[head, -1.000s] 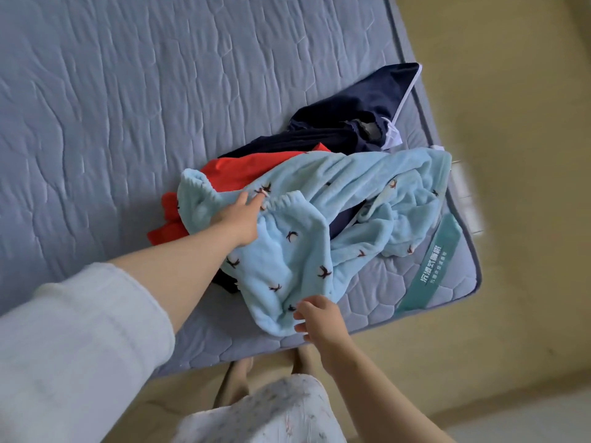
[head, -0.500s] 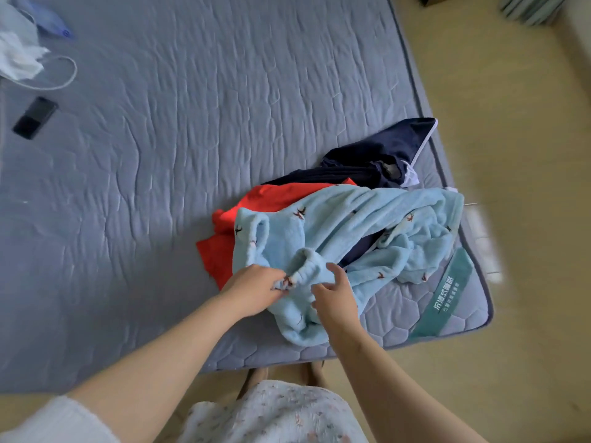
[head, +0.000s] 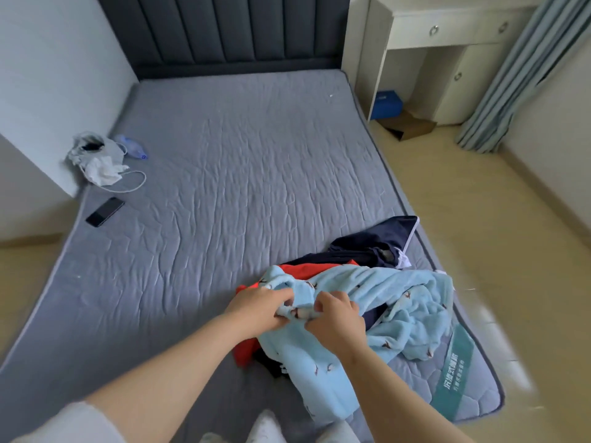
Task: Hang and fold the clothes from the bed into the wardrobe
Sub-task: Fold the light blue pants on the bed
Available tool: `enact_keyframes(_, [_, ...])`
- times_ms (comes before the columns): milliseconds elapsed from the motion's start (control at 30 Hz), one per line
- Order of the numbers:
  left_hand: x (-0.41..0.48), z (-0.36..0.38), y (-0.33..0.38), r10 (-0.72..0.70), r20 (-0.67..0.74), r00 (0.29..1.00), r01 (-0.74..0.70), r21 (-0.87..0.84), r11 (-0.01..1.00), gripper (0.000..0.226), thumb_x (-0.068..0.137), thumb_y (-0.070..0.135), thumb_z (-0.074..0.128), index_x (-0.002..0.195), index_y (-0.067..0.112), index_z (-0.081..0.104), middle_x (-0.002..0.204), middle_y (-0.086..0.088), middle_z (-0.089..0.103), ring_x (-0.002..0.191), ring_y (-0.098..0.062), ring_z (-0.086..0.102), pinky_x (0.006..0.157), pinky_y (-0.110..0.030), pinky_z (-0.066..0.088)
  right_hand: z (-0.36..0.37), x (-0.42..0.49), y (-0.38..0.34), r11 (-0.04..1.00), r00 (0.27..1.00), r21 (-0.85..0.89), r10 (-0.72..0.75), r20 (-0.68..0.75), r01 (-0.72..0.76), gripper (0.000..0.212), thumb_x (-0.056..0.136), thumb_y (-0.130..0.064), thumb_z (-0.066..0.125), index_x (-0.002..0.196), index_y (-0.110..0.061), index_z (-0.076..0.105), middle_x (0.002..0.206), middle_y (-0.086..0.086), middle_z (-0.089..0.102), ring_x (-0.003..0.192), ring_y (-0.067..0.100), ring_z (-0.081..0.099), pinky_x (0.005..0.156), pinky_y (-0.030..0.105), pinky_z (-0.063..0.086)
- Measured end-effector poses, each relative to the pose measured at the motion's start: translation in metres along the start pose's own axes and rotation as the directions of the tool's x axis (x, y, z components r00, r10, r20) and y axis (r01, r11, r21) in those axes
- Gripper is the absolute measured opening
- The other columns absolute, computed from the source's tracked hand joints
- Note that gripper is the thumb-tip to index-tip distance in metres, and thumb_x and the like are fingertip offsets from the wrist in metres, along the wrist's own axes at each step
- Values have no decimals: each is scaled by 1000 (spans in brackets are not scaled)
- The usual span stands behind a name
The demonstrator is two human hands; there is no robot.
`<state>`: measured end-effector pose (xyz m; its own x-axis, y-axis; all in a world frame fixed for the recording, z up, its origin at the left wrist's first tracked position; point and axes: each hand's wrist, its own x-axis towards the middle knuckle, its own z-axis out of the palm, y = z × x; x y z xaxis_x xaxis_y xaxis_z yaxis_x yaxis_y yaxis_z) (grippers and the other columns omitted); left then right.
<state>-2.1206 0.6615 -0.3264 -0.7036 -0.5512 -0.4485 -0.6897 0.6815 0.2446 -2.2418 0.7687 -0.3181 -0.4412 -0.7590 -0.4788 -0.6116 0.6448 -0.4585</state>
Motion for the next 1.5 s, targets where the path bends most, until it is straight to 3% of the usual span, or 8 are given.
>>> enact_keyframes(300, [-6, -16, -16, -29, 127, 992, -11, 306, 952, 21, 90, 36, 43, 96, 22, 57, 114, -1, 59, 102, -27, 52, 63, -26, 24, -7, -3, -16, 992, 991, -11, -123, 53, 124, 22, 83, -24, 50, 72, -24, 31, 66, -8, 38, 76, 21, 39, 54, 26, 22])
enact_keyframes(467, [-9, -26, -21, -23, -14, 1000, 23, 6, 1000, 21, 89, 17, 40, 101, 21, 56, 109, -4, 57, 97, -25, 54, 67, -29, 34, -16, -5, -13, 949, 966, -238, -159, 202, 206, 20, 79, -35, 61, 92, -26, 49, 91, -6, 52, 102, 23, 48, 78, 32, 28])
enact_keyframes(700, [-10, -38, -20, -47, -145, 988, -1, -316, 949, 18, 77, 33, 58, 65, 29, 45, 64, 10, 51, 62, -10, 47, 54, -23, 34, -16, -3, -2, 970, 988, -201, 147, 55, -134, 58, 81, -30, 55, 131, -15, 30, 109, -2, 58, 108, 22, 53, 87, 37, 42])
enact_keyframes(967, [-14, -30, -19, -21, 34, 999, 32, -364, 931, 17, 66, 39, 70, 70, 31, 55, 67, 15, 52, 65, -4, 49, 56, -20, 37, -17, -10, -2, 942, 985, -334, 88, 151, -33, 18, 76, -26, 51, 69, -22, 35, 79, -5, 44, 94, 20, 43, 86, 37, 29])
enact_keyframes(1067, [-16, -26, -18, 27, 138, 990, 20, -324, 946, 18, 69, 37, 67, 72, 28, 52, 68, 12, 47, 62, -7, 45, 55, -22, 35, -17, -6, -4, 986, 990, -165, 38, 135, -16, 9, 80, -21, 47, 75, -21, 39, 98, 1, 48, 99, 21, 42, 79, 34, 36])
enact_keyframes(1167, [-18, -21, -16, 66, 212, 975, -4, -278, 961, 24, 70, 38, 59, 58, 24, 44, 72, 9, 44, 65, -11, 44, 64, -28, 38, -21, -4, -9, 996, 989, -13, -89, 116, 91, 25, 84, -8, 40, 65, -22, 33, 69, -5, 45, 61, 8, 40, 53, 18, 33])
enact_keyframes(1333, [-12, -21, -19, 101, 120, 988, -30, -490, 871, 37, 74, 36, 71, 108, 25, 64, 142, 22, 23, 131, -6, 30, 108, -33, 32, -33, -3, -31, 924, 967, 297, -253, 2, 241, 31, 73, -1, 44, 64, -31, 49, 63, -12, 48, 60, 2, 43, 46, 8, 32])
enact_keyframes(1500, [-15, -47, -4, 141, 105, 984, -37, -660, 750, 16, 75, 31, 71, 86, 39, 63, 82, 24, 63, 88, 2, 60, 71, -11, 47, -58, -3, -47, 797, 961, 539, -258, -103, 271, 39, 67, 10, 54, 71, -28, 62, 70, -5, 58, 64, 6, 55, 51, 15, 46])
